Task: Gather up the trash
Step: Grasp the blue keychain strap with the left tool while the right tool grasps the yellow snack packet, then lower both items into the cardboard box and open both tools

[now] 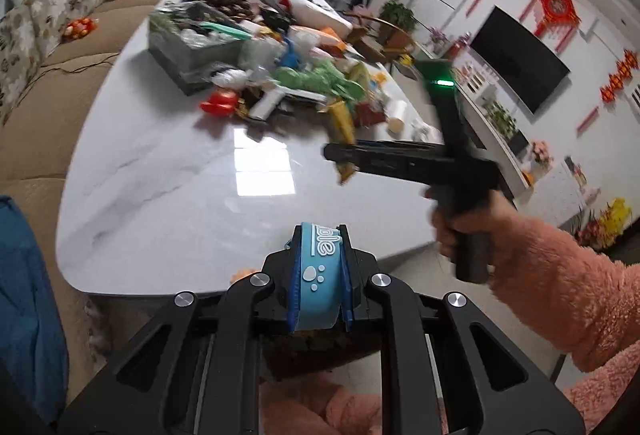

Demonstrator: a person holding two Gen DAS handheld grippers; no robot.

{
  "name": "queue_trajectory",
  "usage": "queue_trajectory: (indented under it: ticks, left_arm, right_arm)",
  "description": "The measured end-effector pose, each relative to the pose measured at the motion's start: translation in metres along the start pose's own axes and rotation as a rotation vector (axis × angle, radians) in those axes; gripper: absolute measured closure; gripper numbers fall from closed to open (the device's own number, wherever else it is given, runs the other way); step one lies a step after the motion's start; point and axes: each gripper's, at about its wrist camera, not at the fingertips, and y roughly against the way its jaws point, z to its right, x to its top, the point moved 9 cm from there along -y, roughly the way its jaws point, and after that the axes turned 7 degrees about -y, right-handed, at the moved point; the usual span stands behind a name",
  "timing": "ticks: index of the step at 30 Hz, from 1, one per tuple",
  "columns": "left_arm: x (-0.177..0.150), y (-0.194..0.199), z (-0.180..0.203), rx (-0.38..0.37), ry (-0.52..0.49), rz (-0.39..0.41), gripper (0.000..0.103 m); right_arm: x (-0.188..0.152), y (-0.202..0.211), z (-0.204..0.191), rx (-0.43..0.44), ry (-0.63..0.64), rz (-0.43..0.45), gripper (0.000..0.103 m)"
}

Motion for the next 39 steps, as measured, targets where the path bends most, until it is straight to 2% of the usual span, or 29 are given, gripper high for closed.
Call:
queue_trajectory:
  ticks: [4,7,14,19,22,29,34,35,36,37,38,39]
  left_arm:
    - [-0.017,-0.01,0.035,-0.047,-0.051,-0.051,0.088]
    - [-0.036,-0.023,0.06,-0.085,-0.076,-0.106,0.088]
    - [-0.091,-0.084,0.103,-0.17,-0.112,-0.263,0.088]
    - [-0.148,-0.144,0.111,-0.161,-0.127,-0.401,0.088]
    - [-0.192,-0.192,0.102,-0.161,-0.086,-0.513,0.088]
    - [-0.309,-0.31,0.063,-0.076,-0.033,-0.781,0.088]
    - [-0.372,-0.367,0.034,0.011,-0.033,-0.926,0.088]
    - [-0.379,-0.376,0.032,0.028,-0.048,-0.941,0.088]
    - [-0.388,-0.385,0.027,0.041,-0.06,-0.972,0.084]
    - [-0.394,-0.391,0.024,0.052,-0.062,-0.989,0.075]
    - [-0.398,-0.395,0.019,0.066,-0.06,-1.001,0.066]
    - [-0.401,-0.4,0.014,0.09,-0.058,-1.016,0.042]
  right_arm:
    - [-0.053,0.05,0.019,0.006,-0.048,0.007,0.074]
    - [-0.086,0.068,0.034,-0.019,-0.081,-0.012,0.074]
    - [-0.187,0.08,0.095,-0.084,-0.242,-0.125,0.074]
    - [-0.251,0.048,0.127,-0.142,-0.302,-0.237,0.074]
    - [-0.284,0.013,0.148,-0.173,-0.327,-0.299,0.074]
    - [-0.347,-0.077,0.192,-0.214,-0.376,-0.423,0.074]
    - [-0.382,-0.137,0.22,-0.238,-0.412,-0.484,0.073]
    - [-0.383,-0.146,0.223,-0.246,-0.421,-0.485,0.068]
    - [-0.385,-0.154,0.228,-0.263,-0.431,-0.486,0.06]
    - [-0.388,-0.162,0.233,-0.279,-0.443,-0.491,0.053]
    - [-0.387,-0.168,0.235,-0.301,-0.452,-0.498,0.037]
    - [-0.388,-0.171,0.238,-0.318,-0.462,-0.5,0.03]
